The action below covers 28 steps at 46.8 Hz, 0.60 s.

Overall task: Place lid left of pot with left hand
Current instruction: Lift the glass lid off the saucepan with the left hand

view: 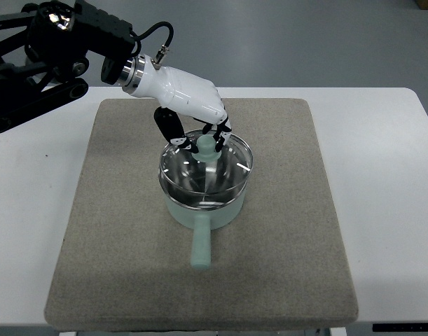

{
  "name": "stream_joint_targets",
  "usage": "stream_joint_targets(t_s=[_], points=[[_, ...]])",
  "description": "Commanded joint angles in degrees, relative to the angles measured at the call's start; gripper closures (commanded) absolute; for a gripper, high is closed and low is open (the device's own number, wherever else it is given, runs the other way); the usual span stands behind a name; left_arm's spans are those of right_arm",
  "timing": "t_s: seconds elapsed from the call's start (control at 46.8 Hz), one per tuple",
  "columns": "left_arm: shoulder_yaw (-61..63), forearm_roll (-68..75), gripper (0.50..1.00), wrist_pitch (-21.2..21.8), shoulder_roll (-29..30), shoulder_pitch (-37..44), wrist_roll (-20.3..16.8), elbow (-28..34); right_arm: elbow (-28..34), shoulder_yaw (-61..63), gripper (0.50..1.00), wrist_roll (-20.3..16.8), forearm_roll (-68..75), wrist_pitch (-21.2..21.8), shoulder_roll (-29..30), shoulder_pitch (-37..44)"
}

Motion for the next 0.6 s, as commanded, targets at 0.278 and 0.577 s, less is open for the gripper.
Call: stream_joint_targets(t_s=[0.278,0.577], points=[[-0.1,0.8,1.0,-0.2,2.7,-0.6,0.0,1.1,0.1,0.0,0.576,0.0,0.0,0.0,0.0,0.0],[-0.1,0.1,1.0,-0.3,11.5,0.1,0.0,2.3,0.1,0.0,0.576,0.0,0.0,0.0,0.0,0.0]])
